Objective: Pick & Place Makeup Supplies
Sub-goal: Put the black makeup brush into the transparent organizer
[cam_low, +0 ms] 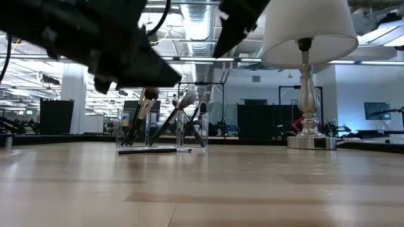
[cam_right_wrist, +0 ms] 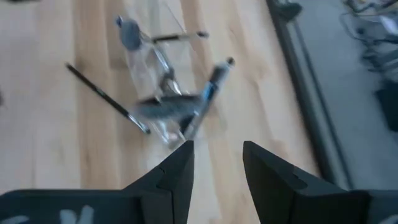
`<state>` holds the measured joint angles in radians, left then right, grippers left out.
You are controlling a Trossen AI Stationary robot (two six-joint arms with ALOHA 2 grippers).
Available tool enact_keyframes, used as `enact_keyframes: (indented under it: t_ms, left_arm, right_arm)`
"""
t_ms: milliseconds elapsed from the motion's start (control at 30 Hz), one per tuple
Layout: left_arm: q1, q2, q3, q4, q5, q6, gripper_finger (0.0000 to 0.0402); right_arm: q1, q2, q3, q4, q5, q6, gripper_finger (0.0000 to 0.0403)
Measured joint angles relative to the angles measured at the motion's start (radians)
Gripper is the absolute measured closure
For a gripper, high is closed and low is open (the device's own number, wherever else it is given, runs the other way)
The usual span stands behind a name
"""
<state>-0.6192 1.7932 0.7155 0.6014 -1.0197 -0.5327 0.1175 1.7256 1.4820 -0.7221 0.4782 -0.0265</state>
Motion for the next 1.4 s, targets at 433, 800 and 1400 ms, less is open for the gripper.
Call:
enact_keyframes:
  t_ms: [433,800,1400]
  left_arm:
    - [0.109,0.017,-0.154,-0.073,0.09,-0.265,0.0309]
    - [0.185,0.018,-0.179,-0.107,0.18,-0.269,0.0309]
    - [0.159,0.213,-0.175,-0.06,0.043,-0.325,0.0356]
  right_arm:
    - [0.135,-0.002,0.24,-0.248,0.233,0.001,0.027]
    - [0.157,-0.002,0.315,-0.25,0.232,0.001,0.027]
    - [0.155,-0.001,0.315,-0.274,0.229,-0.001,0.0275]
